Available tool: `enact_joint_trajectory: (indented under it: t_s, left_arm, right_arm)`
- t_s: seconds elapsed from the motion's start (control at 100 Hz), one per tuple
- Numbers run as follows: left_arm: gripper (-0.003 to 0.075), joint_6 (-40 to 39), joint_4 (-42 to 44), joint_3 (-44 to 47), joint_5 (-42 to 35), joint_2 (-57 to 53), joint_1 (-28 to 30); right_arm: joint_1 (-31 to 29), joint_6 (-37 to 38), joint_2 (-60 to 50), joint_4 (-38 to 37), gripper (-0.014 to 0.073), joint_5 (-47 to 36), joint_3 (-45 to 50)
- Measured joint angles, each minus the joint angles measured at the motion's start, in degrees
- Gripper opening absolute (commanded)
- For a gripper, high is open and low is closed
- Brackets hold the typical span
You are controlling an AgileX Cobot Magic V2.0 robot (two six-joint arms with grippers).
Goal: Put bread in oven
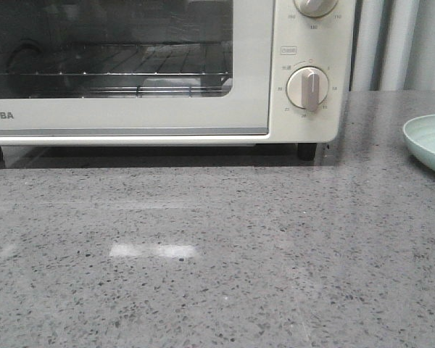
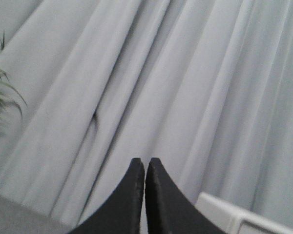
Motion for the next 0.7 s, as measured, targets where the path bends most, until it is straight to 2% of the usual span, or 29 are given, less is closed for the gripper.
enact_joint_trajectory:
  t_s: [0.12,0.23,0.29,0.36,0.53,0.7]
  left_arm:
    - [-0.0021,-0.12,2.36,-1.72,11.18,0.00,0.00]
    - [-0.0021,-0.12,3.65,-5.40,18.85,0.00,0.00]
    - [-0.0021,-0.12,4.03,-7.86,20.87,0.00,0.00]
    - [-0.0021,-0.12,4.42,-10.57,22.25,0.00,0.00]
    - [-0.0021,-0.12,3.91,-17.29,25.87,2.32,-0.10]
    - [-0.0020,-0.12,1.44,-25.25,35.41,9.57,-0.23]
  right_arm:
    - [0.00,3.61,-0.27,0.65,-0.0069,0.39,-0.10]
    - [0.00,5.02,-0.27,0.75,-0.0069,15.04,-1.80]
    - [0.00,5.24,-0.27,0.75,-0.0069,25.49,-3.48]
    - [0.00,5.37,-0.27,0.75,-0.0069,33.85,-5.46]
    - [0.00,5.59,1.22,0.75,-0.0069,46.03,-10.23]
    - [0.32,5.59,5.30,3.28,-0.0069,54.65,-15.16]
